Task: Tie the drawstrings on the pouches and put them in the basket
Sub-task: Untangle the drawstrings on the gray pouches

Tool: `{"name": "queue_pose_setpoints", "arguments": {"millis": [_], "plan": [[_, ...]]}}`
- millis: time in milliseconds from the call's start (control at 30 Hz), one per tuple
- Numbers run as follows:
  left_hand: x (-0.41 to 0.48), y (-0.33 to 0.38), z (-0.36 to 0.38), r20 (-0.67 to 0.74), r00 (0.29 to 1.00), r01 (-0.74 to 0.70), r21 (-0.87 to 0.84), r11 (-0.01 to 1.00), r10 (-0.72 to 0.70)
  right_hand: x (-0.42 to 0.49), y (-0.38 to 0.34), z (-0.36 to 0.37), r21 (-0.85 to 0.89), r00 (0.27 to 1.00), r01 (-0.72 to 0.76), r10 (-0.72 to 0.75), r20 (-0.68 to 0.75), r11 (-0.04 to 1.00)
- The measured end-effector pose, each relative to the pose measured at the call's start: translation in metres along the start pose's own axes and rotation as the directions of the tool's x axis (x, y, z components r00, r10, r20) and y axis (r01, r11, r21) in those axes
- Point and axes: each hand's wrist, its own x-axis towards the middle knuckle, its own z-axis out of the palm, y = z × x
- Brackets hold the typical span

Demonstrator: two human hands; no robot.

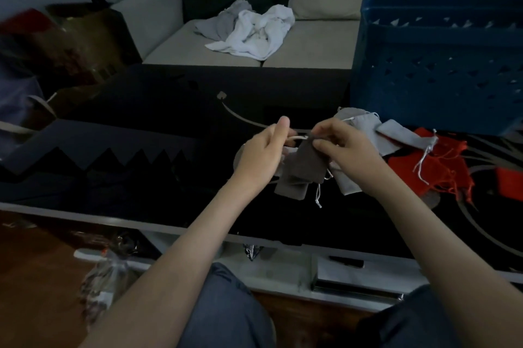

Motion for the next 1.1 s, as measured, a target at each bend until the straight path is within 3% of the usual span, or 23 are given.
{"name": "queue_pose_setpoints", "arguments": {"millis": [67, 133, 267, 467, 667, 900, 1100], "plan": [[0.004, 0.014, 0.007, 0.144, 0.964, 0.243, -0.149, 0.959, -0.222, -0.001, -0.002, -0.006, 0.032, 0.999, -0.015, 0.014, 0.031, 0.999], [0.007, 0.021, 0.012, 0.196, 0.933, 0.331, -0.144, 0.933, -0.301, -0.002, -0.001, -0.012, 0.030, 0.998, -0.038, 0.036, 0.046, 0.999], [0.012, 0.021, 0.025, 0.145, 0.970, 0.205, -0.074, 0.976, -0.193, -0.003, 0.006, -0.017, -0.030, 0.993, -0.120, 0.121, 0.011, 0.992], [0.019, 0.019, 0.039, 0.029, 0.987, 0.163, -0.079, 0.983, -0.161, -0.006, 0.007, -0.026, 0.134, 0.955, -0.266, 0.279, -0.097, 0.955], [0.020, 0.010, 0.045, 0.050, 0.981, 0.192, -0.030, 0.981, -0.190, -0.010, 0.008, -0.032, -0.076, 0.960, -0.271, 0.263, -0.100, 0.960], [0.020, 0.004, 0.043, 0.038, 0.983, 0.173, 0.097, 0.980, -0.178, -0.009, 0.012, -0.035, -0.087, 0.954, -0.272, 0.256, -0.159, 0.958], [0.021, -0.003, 0.041, 0.026, 0.977, 0.209, 0.056, 0.976, -0.210, -0.008, 0.015, -0.037, -0.052, 0.954, -0.275, 0.265, -0.137, 0.960]]}}
